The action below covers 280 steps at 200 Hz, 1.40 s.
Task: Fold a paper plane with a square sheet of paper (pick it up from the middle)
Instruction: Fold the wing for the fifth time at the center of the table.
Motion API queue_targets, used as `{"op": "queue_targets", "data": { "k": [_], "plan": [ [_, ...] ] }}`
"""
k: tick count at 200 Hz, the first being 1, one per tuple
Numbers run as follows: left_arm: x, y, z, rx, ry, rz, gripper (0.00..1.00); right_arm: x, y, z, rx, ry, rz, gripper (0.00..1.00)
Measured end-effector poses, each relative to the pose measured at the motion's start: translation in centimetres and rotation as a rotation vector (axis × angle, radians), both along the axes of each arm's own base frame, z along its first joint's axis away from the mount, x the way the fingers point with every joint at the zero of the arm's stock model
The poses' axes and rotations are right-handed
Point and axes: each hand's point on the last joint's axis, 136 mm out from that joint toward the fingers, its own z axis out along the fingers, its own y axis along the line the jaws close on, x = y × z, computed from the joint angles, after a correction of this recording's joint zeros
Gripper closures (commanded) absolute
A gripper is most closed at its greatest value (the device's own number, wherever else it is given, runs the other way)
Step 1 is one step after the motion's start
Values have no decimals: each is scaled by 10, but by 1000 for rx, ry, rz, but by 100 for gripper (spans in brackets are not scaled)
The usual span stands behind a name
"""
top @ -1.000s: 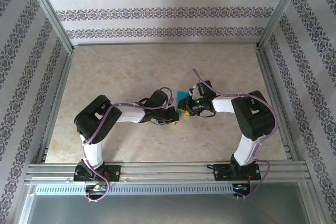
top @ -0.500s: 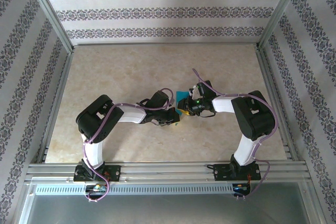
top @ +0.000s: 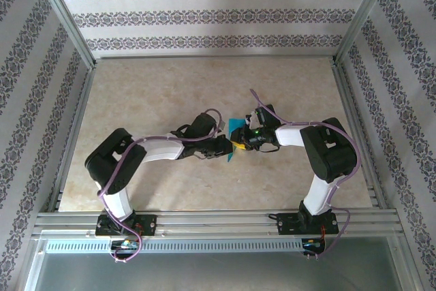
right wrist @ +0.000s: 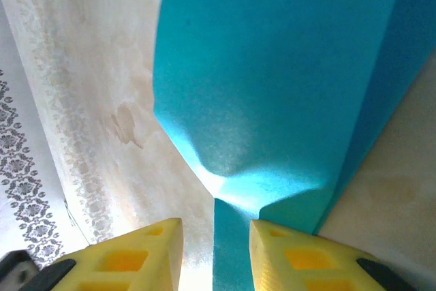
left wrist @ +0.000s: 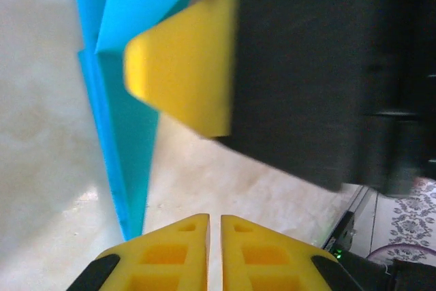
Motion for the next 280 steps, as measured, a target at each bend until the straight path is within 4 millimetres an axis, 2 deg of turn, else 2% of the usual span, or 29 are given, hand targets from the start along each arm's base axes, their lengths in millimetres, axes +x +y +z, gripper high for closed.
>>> {"op": "queue_targets", "data": {
  "k": [20, 67, 117, 166, 228, 280],
  "plan": [
    [3, 2, 6, -5, -16, 7, 89, 1, 0, 0, 3, 7, -9, 66],
    [1, 4, -22, 35, 39, 11, 92, 1, 0, 0, 5, 12, -14, 65],
    [-2, 6, -41, 68, 77, 15, 95, 1, 0, 1, 8, 17, -21, 65],
    [-2, 7, -47, 89, 89, 20, 96, 5, -2, 8, 10, 1, -35, 65],
    [-2, 4, -49, 100, 100, 13, 96, 21, -10, 21, -2, -53, -55, 65],
    [-3, 1, -49, 113, 106, 4, 96, 33, -8, 15, -30, -66, -42, 65]
  ]
}}
